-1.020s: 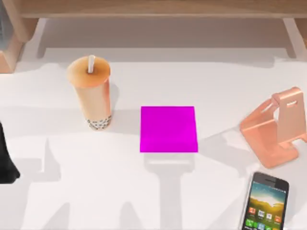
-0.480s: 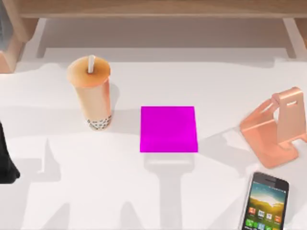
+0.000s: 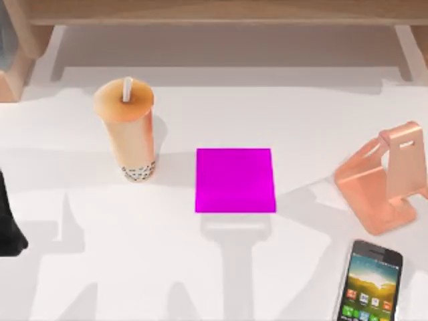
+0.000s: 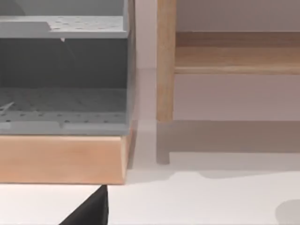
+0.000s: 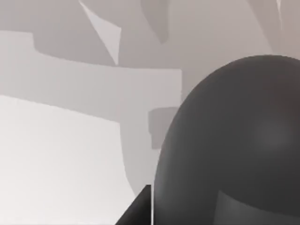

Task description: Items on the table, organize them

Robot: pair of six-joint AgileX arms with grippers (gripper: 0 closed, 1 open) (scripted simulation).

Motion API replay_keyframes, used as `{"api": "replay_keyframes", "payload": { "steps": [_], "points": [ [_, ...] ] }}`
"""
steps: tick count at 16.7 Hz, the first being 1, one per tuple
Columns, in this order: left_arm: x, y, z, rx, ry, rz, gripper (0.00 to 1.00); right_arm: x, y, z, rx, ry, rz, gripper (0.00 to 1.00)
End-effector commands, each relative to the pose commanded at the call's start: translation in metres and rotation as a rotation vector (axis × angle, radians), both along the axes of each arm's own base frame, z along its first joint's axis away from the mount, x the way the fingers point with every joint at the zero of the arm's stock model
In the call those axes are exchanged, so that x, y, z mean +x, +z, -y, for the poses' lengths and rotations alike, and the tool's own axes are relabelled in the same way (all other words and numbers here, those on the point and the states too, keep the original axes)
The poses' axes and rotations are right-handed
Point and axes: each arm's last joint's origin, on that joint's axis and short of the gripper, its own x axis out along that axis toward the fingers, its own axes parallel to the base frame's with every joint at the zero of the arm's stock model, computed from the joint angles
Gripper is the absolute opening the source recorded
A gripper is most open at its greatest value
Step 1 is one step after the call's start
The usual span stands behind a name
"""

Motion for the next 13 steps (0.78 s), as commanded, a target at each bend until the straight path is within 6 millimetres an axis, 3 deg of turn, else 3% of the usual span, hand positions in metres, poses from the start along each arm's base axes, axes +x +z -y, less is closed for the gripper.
{"api": "replay_keyframes", "payload": {
  "steps": [7, 13],
  "points": [
    [0.0, 0.0, 0.0, 0.0, 0.0, 0.0, 1.0, -0.006, 0.066, -0.003, 0.007, -0.006, -0.017, 0.0],
    [0.0, 0.0, 0.0, 0.0, 0.0, 0.0, 1.0, -0.002, 0.07, -0.006, -0.01, 0.02, 0.001, 0.0]
  ]
}}
